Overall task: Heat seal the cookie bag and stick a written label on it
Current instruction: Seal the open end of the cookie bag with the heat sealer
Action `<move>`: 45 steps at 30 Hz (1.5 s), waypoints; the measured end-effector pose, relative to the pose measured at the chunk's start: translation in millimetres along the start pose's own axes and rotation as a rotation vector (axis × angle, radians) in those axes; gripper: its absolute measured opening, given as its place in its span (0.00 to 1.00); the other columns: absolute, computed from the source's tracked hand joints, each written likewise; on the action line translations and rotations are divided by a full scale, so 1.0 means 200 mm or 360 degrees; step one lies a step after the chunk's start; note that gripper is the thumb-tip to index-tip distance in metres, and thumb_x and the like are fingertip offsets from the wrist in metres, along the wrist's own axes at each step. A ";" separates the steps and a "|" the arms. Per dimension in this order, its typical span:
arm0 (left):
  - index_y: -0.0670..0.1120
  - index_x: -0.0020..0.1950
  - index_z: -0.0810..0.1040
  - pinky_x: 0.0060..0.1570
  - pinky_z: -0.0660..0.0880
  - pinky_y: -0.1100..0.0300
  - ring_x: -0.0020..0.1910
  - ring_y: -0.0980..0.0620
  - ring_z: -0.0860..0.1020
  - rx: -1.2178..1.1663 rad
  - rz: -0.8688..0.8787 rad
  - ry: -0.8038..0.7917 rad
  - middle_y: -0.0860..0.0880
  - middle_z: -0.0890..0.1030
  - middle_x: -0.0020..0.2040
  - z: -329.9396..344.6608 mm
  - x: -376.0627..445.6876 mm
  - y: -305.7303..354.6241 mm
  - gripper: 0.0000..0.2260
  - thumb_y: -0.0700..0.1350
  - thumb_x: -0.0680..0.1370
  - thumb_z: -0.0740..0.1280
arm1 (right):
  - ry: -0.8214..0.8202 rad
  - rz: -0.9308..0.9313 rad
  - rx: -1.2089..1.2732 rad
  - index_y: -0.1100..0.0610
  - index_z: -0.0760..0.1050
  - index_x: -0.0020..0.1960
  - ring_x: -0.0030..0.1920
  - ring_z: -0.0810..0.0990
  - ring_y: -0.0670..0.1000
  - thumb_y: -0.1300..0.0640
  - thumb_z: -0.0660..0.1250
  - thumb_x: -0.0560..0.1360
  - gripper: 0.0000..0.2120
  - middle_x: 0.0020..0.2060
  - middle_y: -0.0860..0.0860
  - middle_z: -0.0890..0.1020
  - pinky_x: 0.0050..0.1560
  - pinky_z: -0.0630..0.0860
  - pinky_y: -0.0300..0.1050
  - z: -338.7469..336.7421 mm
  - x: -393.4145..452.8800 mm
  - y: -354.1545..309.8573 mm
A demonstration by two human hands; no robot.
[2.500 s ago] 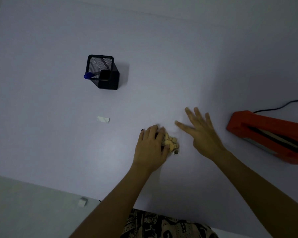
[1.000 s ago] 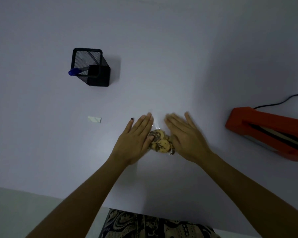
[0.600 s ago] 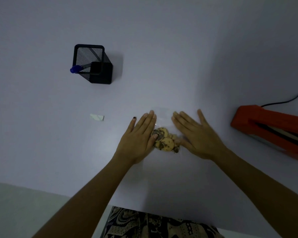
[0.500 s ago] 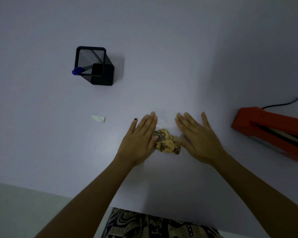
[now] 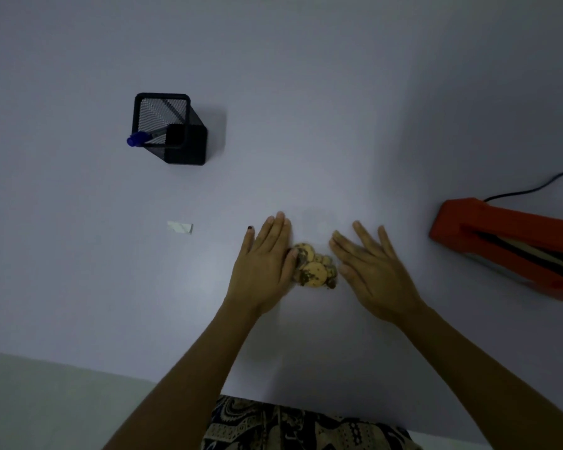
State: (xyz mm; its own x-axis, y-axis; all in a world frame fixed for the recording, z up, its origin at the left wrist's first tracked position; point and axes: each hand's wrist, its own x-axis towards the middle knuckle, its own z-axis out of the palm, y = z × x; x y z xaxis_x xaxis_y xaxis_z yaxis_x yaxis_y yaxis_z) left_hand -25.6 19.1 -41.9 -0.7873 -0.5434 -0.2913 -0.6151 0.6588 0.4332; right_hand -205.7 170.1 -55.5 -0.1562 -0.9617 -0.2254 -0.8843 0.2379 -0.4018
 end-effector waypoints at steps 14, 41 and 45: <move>0.44 0.52 0.80 0.38 0.68 0.69 0.43 0.53 0.79 -0.0936 -0.0981 0.0522 0.49 0.82 0.45 -0.01 0.12 0.15 0.09 0.47 0.79 0.64 | 0.0302 0.0115 0.0236 0.57 0.69 0.71 0.76 0.59 0.53 0.48 0.47 0.83 0.23 0.70 0.49 0.71 0.75 0.50 0.63 0.08 0.00 -0.06; 0.44 0.45 0.83 0.41 0.79 0.61 0.40 0.52 0.84 -0.1855 -0.0459 -0.0142 0.49 0.86 0.40 -0.06 -0.18 1.05 0.11 0.47 0.79 0.64 | 0.1096 0.1532 0.2637 0.61 0.80 0.52 0.49 0.85 0.53 0.57 0.69 0.75 0.09 0.47 0.56 0.86 0.48 0.78 0.45 -0.49 -0.85 -0.07; 0.44 0.44 0.84 0.44 0.81 0.58 0.42 0.51 0.84 -0.1806 -0.0396 -0.0281 0.47 0.86 0.41 0.04 -0.11 1.26 0.11 0.50 0.77 0.67 | 0.1186 0.1642 0.2602 0.60 0.81 0.50 0.49 0.84 0.55 0.57 0.70 0.74 0.08 0.47 0.56 0.86 0.49 0.79 0.48 -0.54 -0.95 0.14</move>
State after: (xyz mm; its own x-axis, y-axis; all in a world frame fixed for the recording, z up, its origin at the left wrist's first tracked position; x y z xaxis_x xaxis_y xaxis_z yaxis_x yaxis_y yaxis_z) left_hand -163.8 201.6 67.2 -0.7007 -0.4536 -0.5507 -0.4318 -0.3448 0.8335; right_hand -248.2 343.8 72.9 -0.7095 -0.1844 -0.6802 0.6793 0.0778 -0.7297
